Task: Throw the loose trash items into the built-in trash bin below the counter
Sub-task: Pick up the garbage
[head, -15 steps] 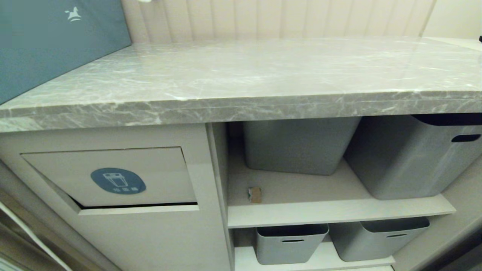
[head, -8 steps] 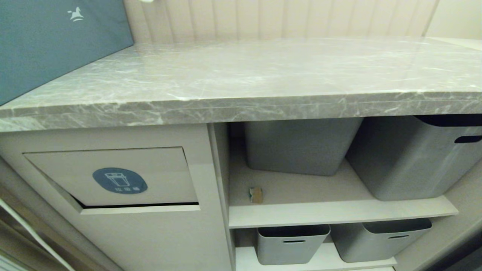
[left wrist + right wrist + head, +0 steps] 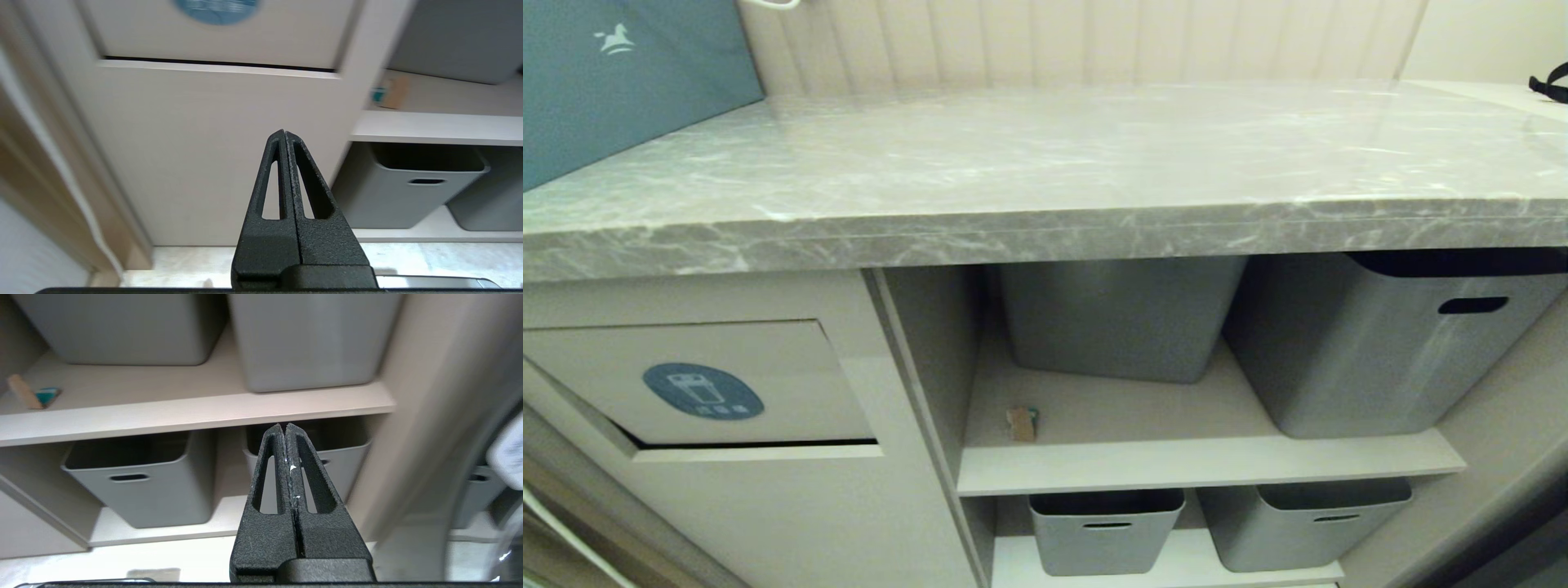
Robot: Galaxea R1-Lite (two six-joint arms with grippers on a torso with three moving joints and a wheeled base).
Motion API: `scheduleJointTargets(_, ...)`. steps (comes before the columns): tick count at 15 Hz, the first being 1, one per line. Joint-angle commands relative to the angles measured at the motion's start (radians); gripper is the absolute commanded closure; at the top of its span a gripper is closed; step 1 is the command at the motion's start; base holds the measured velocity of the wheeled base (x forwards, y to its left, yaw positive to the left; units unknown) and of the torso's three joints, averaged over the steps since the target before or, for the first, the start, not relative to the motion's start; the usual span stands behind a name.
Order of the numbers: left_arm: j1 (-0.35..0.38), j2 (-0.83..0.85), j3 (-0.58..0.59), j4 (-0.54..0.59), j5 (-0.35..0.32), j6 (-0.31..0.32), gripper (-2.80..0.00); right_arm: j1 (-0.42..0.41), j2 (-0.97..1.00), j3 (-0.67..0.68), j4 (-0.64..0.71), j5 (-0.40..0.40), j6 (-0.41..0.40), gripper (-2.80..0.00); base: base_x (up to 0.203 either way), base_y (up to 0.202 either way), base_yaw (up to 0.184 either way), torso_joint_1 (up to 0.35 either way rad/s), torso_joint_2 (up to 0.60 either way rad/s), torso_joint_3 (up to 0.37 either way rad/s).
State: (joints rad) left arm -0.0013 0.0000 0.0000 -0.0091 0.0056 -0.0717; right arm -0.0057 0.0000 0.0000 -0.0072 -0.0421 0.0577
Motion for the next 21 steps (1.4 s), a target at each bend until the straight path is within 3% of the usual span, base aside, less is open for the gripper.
scheduleJointTargets(1, 0.0, 0.002, 0.003, -0.001, 0.0, 0.0, 0.0, 0.0, 0.002, 0.002, 0.0, -0.001, 0.001, 0.0, 0.0, -0.196, 0.003, 0.002, -0.01, -0.001)
scheduleJointTargets(8, 0.0, 0.002, 0.003, -0.002, 0.002, -0.005, 0.0, 0.0, 0.002, 0.002, 0.0, -0.001, 0.001, 0.0, 0.0, -0.165, 0.002, 0.003, 0.0, 0.004)
scheduleJointTargets(21, 0.0, 0.002, 0.003, 0.001, 0.0, 0.03, 0.0, 0.0, 0.002, 0.002, 0.0, -0.001, 0.001, 0.0, 0.0, 0.0, 0.0, 0.0, 0.0, 0.0)
